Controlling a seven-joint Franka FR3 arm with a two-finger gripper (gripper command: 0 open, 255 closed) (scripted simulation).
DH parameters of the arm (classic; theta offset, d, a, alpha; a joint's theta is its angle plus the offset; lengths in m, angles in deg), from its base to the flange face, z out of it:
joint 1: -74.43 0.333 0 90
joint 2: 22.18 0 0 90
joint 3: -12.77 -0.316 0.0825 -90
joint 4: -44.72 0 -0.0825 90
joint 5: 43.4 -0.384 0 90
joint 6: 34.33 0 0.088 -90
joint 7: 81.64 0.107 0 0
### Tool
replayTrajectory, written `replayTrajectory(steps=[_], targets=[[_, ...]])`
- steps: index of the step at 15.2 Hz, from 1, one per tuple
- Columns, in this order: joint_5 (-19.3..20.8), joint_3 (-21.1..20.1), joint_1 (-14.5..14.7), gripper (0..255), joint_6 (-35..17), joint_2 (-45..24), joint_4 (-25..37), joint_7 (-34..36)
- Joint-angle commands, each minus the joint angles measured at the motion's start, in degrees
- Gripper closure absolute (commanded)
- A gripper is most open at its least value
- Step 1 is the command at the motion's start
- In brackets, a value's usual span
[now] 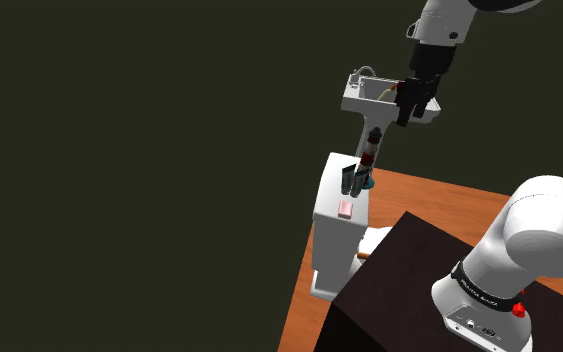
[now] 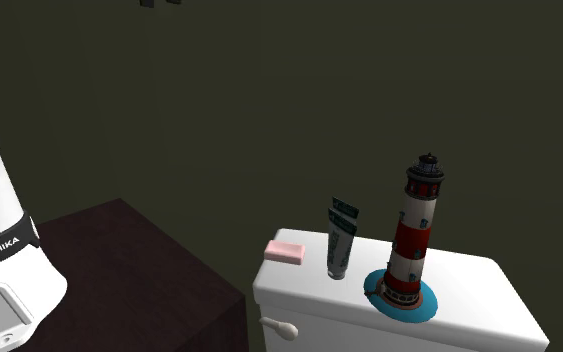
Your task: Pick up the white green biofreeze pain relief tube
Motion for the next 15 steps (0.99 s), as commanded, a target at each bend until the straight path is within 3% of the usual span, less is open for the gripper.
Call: replayTrajectory(steps=[1,8,15], targets=[[0.0,0.0,0.0,0,0.0,0.0,0.0,0.0],[6.69,8.34,-0.28,0,-9.21,-1.33,-7.81,-14.95],[12.53,17.52,-0.21,0,-20.45,-8.51,-11.13,-29.67]])
